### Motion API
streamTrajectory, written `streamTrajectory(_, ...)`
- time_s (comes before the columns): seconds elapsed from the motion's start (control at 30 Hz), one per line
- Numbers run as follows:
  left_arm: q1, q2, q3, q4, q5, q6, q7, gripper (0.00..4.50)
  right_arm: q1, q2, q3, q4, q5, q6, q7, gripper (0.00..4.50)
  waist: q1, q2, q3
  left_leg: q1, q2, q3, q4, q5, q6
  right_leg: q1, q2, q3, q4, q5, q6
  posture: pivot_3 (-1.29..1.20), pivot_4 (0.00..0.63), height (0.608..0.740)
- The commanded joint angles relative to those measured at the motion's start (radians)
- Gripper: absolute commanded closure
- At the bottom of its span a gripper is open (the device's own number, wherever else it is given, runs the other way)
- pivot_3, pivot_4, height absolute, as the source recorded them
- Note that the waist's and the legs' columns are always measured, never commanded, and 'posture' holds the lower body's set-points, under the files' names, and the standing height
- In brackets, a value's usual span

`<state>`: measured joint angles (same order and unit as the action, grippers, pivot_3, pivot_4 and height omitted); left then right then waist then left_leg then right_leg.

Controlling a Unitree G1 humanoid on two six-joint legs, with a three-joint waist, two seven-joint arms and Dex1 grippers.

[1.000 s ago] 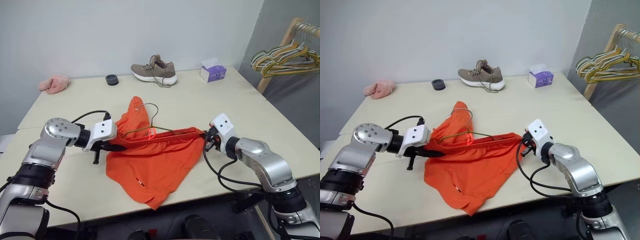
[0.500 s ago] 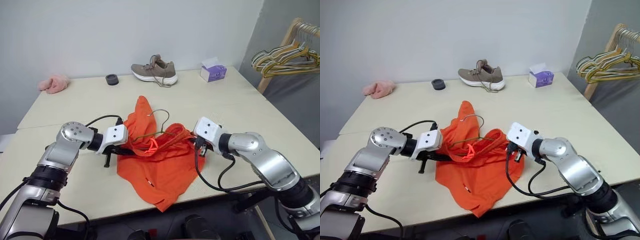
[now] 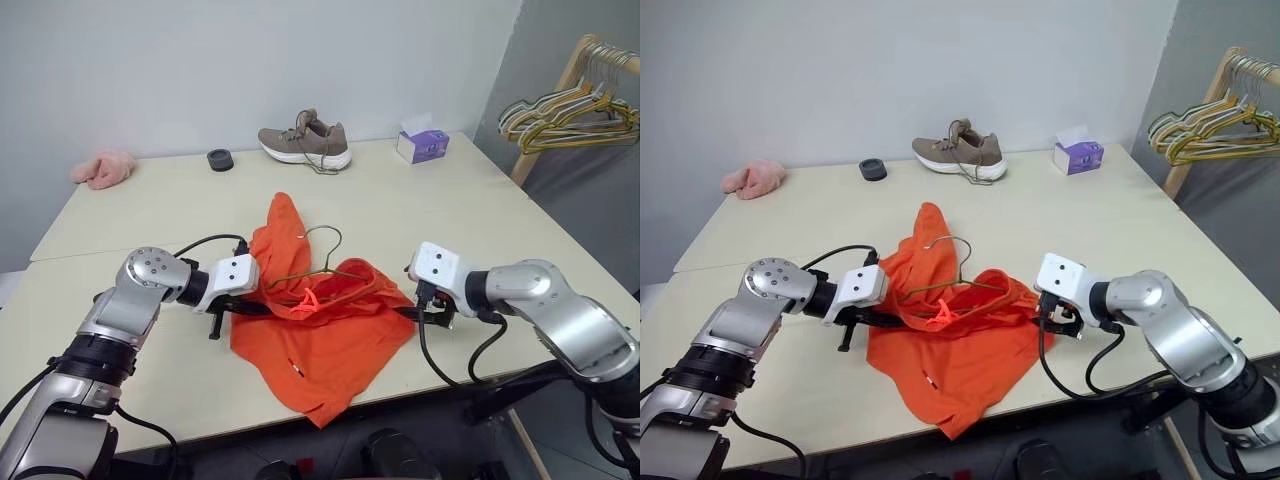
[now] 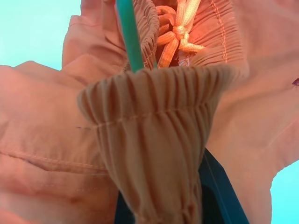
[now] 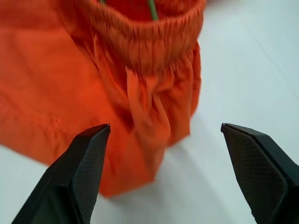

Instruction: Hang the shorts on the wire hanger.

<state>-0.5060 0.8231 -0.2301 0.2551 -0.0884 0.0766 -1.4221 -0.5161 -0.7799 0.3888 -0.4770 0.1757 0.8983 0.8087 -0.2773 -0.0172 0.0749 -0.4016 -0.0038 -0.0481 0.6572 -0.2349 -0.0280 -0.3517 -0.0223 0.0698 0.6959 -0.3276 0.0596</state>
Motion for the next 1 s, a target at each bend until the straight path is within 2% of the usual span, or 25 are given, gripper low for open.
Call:
streamTrajectory(0.03,-0.016,-0.002,0.006,-0.030,-0.005,-0.005,-0.003,4.50,-0.078,0.045,0.059,0.087,-0.028,-0.048,0.037,0.43,0.000,0.000,0.000,0.000,0.000,0.000,0.000,0.000,0.000,0.000,0.000,0.000,0.000,0.000,0.000,-0.29,0.029,0.740)
streamTrajectory(0.2,-0.014,-0.007,0.014,-0.050,-0.016,0.015,-0.007,4.50,-0.150,0.104,0.142,0.264,-0.082,-0.134,0.093,0.43,-0.001,0.000,0.000,0.000,0.000,0.000,0.000,0.000,0.000,0.000,0.000,0.000,0.000,0.000,-0.001,-0.29,0.027,0.740)
streamTrajectory(0.23,-0.011,-0.006,0.017,-0.056,-0.020,0.020,-0.008,4.50,-0.160,0.108,0.152,0.291,-0.091,-0.156,0.105,0.60,0.001,0.000,0.000,0.000,0.000,0.000,0.000,0.000,0.000,0.000,0.000,-0.001,0.000,0.001,-0.001,-0.29,0.027,0.740)
streamTrajectory(0.33,-0.003,-0.006,0.027,-0.075,-0.037,0.039,-0.010,4.50,-0.181,0.119,0.169,0.342,-0.105,-0.200,0.153,1.34,0.002,0.000,0.000,0.000,-0.001,-0.001,0.000,0.000,0.000,0.000,0.000,-0.001,0.000,0.002,-0.004,-0.28,0.025,0.740)
streamTrajectory(0.63,0.004,-0.019,0.053,-0.096,-0.100,0.086,-0.007,4.50,-0.172,0.116,0.139,0.337,-0.111,-0.239,0.220,4.46,0.001,0.000,0.000,0.000,-0.001,-0.001,0.000,0.000,0.000,0.000,0.000,-0.001,0.001,0.002,-0.003,-0.28,0.020,0.740)
streamTrajectory(0.73,-0.008,-0.028,0.073,-0.080,-0.133,0.131,-0.010,4.50,-0.165,0.102,0.113,0.313,-0.099,-0.231,0.242,4.46,0.001,0.000,0.000,0.000,-0.001,-0.001,0.000,0.000,0.000,0.000,0.000,-0.001,0.001,0.002,-0.003,-0.28,0.020,0.740)
streamTrajectory(1.0,-0.049,-0.044,0.132,0.014,-0.149,0.141,0.038,2.12,-0.115,0.048,0.023,0.210,-0.034,-0.146,0.272,4.50,0.002,0.000,0.000,0.000,-0.001,-0.002,0.000,0.000,0.000,0.001,-0.001,-0.002,0.001,0.002,-0.003,-0.28,0.017,0.740)
